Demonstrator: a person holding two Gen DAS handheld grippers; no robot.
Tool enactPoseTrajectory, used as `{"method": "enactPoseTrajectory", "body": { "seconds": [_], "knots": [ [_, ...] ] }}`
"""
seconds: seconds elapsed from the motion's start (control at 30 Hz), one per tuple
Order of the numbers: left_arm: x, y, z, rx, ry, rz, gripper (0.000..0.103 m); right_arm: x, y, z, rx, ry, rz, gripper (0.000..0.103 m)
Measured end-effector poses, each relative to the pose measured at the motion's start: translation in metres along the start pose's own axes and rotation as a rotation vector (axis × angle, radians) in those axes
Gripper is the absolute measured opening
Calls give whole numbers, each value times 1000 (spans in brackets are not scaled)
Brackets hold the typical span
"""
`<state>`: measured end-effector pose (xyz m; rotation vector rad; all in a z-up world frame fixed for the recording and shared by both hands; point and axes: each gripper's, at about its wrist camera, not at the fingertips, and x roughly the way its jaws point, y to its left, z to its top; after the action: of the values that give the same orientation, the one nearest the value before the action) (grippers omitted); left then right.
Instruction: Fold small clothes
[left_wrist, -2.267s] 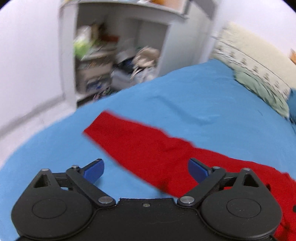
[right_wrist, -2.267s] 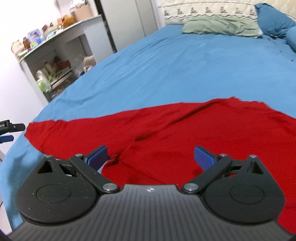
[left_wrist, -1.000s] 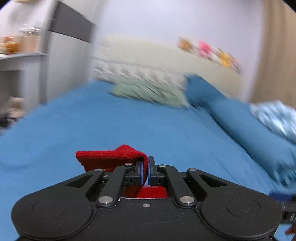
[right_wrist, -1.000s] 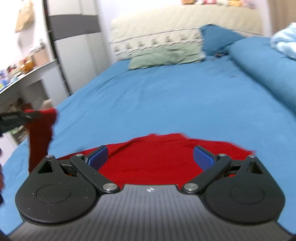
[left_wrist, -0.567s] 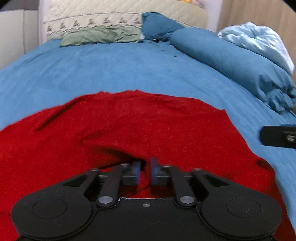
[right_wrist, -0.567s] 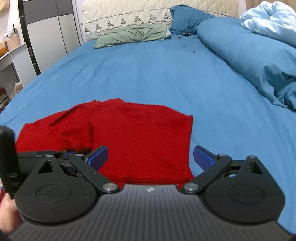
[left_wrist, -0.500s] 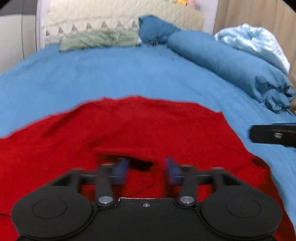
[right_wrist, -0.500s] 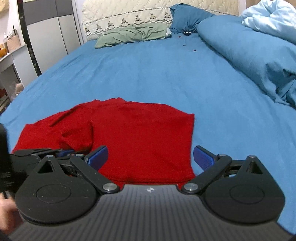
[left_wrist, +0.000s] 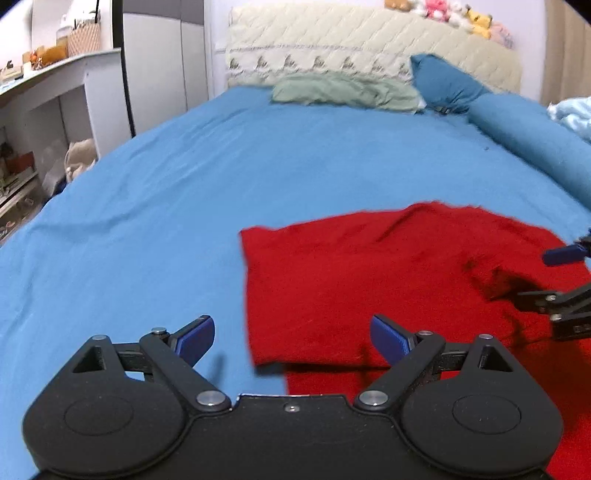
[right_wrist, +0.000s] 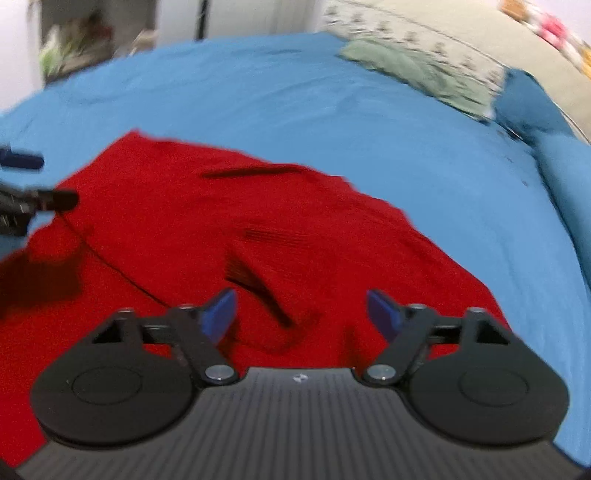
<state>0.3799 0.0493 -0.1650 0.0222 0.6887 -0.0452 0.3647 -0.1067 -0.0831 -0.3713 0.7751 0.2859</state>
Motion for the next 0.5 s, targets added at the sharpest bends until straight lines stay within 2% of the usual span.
{"method": "enactPoseTrajectory", "body": {
  "seconds": [0.03,0.07,0.1,0.13,0.17,0.27,0.33,0.4,0.5],
  "knots": [
    [1,-3,-2,14,6,2,94,10,8,4,-41,19,-4,79],
    [3,-3,-3,26,11,5,94,19,15,6,-76,30,-15,65],
    [4,-1,-5,35,20,7,94,26,19,7,-101,40,-18,41],
    [5,2,-5,37,30,6,94,33,20,8,-111,51,-6,26],
    [6,4,-6,35,35,1,94,34,19,8,-99,50,2,20],
    [4,15,-9,16,54,-13,94,18,-4,3,59,-22,-42,20],
    [-3,22,-15,13,65,-17,94,2,-26,-11,240,-51,-86,20],
    [-3,23,-15,3,69,-30,94,-5,-42,-30,374,-53,-86,21],
    [2,26,-17,-18,89,-33,94,1,-53,-60,497,-25,-39,23]
  ]
}}
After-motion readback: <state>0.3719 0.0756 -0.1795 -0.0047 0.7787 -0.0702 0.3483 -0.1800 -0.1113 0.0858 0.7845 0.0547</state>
